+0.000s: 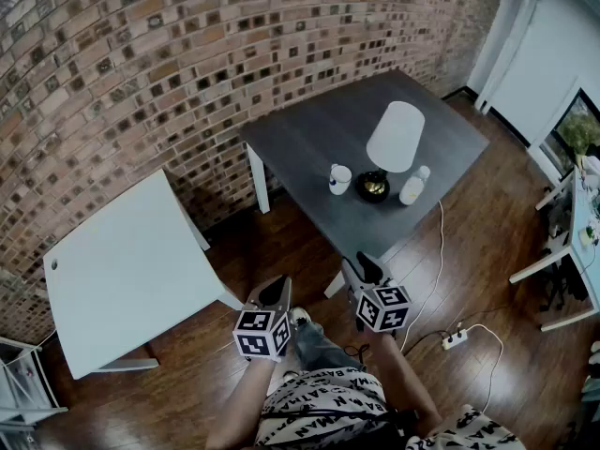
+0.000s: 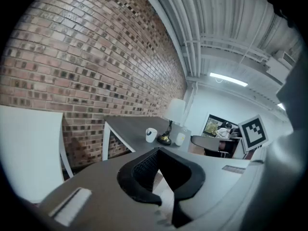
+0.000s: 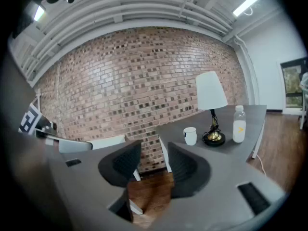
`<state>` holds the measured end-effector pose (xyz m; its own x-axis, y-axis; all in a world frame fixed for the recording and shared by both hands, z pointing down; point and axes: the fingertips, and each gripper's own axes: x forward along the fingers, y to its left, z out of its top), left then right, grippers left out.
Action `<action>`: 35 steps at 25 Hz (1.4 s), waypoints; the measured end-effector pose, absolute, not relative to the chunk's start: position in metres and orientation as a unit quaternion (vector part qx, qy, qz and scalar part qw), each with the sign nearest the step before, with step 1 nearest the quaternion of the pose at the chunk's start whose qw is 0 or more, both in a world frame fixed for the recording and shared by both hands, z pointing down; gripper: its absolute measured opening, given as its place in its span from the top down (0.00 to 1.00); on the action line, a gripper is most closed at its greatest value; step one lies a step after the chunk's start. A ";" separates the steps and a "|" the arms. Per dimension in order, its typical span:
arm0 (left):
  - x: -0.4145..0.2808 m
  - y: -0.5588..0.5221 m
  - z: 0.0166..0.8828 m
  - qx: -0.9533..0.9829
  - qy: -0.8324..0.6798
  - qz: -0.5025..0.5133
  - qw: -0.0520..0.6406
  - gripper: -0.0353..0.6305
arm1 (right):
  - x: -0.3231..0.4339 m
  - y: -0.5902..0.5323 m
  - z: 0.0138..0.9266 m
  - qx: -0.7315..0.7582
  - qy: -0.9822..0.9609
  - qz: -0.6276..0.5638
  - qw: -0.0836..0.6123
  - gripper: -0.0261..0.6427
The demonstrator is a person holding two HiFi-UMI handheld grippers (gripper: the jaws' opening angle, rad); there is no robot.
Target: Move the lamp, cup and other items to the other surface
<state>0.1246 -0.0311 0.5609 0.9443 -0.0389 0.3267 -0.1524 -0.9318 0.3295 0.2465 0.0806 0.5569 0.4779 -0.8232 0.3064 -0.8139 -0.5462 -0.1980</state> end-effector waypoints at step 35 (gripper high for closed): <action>0.371 -0.125 0.647 0.948 0.006 0.252 0.195 0.94 | 0.552 -0.085 0.721 -0.859 0.389 -0.304 -0.132 0.25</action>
<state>0.3709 -0.1247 0.6474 0.8729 0.1101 0.4753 -0.0865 -0.9239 0.3727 0.5520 -0.0849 0.7210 0.5121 -0.5891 0.6250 -0.7493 -0.6621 -0.0101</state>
